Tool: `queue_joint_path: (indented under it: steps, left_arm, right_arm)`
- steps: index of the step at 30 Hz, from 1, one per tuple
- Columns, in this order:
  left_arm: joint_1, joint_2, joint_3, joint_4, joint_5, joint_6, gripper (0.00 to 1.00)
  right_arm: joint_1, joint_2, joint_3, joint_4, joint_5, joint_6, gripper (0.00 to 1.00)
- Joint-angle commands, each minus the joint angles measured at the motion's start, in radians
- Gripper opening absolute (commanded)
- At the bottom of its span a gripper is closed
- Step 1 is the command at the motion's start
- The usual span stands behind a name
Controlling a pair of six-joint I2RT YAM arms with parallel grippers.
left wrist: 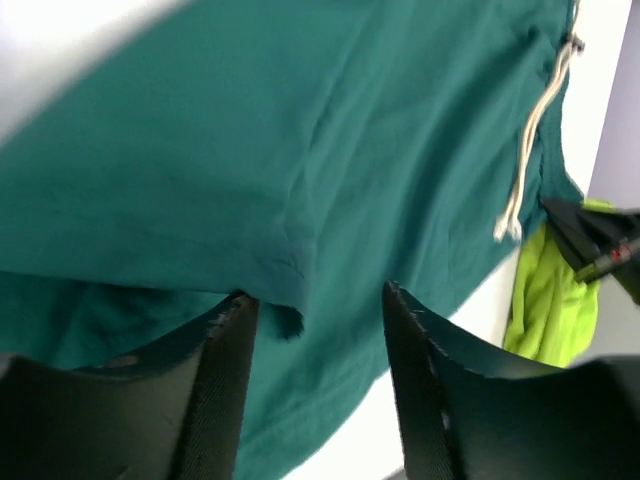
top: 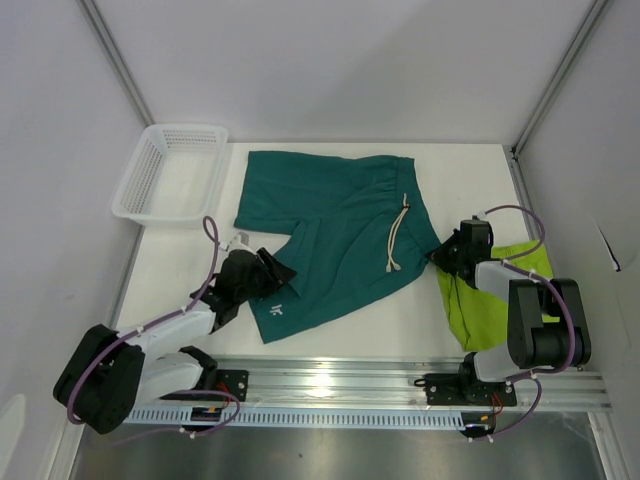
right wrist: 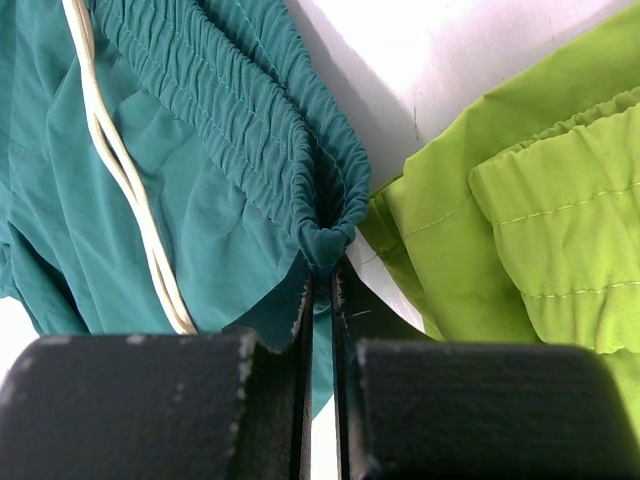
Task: Fold and stack the shorts
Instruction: Flatten the shorts out
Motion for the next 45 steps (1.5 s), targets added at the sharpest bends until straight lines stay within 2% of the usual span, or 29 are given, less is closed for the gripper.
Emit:
queue_joint_path:
  steps: [1, 5, 8, 11, 12, 16, 19, 22, 26, 29, 34, 37, 40, 43, 44, 45]
  left_arm:
    - [-0.006, 0.019, -0.025, 0.131, -0.136, -0.03, 0.54]
    - [-0.004, 0.089, 0.01, 0.148, -0.153, -0.019, 0.52]
    - [-0.004, 0.141, 0.024, 0.166, -0.161, -0.018, 0.4]
    - [-0.004, 0.178, 0.022, 0.203, -0.153, -0.022, 0.08]
    - [-0.004, 0.187, 0.024, 0.212, -0.152, -0.022, 0.0]
    - [0.028, 0.163, 0.053, 0.159, -0.124, -0.015, 0.0]
    - [0.112, 0.103, 0.032, 0.128, -0.048, -0.004, 0.0]
    - [0.302, 0.01, 0.01, 0.088, 0.063, 0.025, 0.0]
    - [0.443, -0.049, 0.057, 0.001, 0.109, 0.087, 0.0]
    - [0.482, 0.018, 0.116, -0.016, 0.123, 0.117, 0.0]
    - [0.558, 0.224, 0.142, 0.085, 0.203, 0.096, 0.0]
    - [0.615, 0.291, 0.163, 0.122, 0.256, 0.097, 0.0]
    - [0.629, 0.31, 0.194, 0.111, 0.238, 0.111, 0.0]
    - [0.66, 0.359, 0.239, 0.096, 0.243, 0.119, 0.06]
    - [0.684, 0.388, 0.246, 0.105, 0.258, 0.114, 0.16]
    - [0.698, 0.405, 0.268, 0.112, 0.297, 0.102, 0.2]
  right_arm:
    - [0.004, -0.016, -0.01, 0.051, 0.023, -0.004, 0.0]
    - [0.002, -0.02, -0.013, 0.057, 0.02, -0.002, 0.0]
    - [0.002, -0.023, -0.018, 0.062, 0.021, -0.002, 0.0]
    - [-0.001, -0.03, -0.021, 0.06, 0.02, -0.002, 0.0]
    - [-0.004, -0.033, -0.022, 0.059, 0.021, -0.002, 0.0]
    - [-0.013, -0.037, -0.027, 0.056, 0.015, -0.004, 0.0]
    - [-0.019, -0.036, -0.032, 0.057, 0.009, -0.006, 0.0]
    - [-0.021, -0.022, -0.03, 0.059, 0.003, -0.009, 0.0]
    - [-0.019, -0.016, -0.027, 0.06, -0.002, -0.015, 0.0]
    - [-0.004, -0.019, -0.021, 0.06, 0.004, -0.024, 0.0]
    - [0.004, -0.019, -0.018, 0.048, 0.009, -0.035, 0.0]
    - [0.005, -0.027, -0.022, 0.049, 0.005, -0.038, 0.0]
    - [0.01, -0.033, -0.03, 0.053, 0.005, -0.036, 0.0]
    - [0.01, -0.034, -0.03, 0.051, 0.005, -0.039, 0.0]
    - [0.013, -0.036, -0.032, 0.053, 0.003, -0.039, 0.0]
    - [0.015, -0.037, -0.032, 0.053, 0.003, -0.039, 0.0]
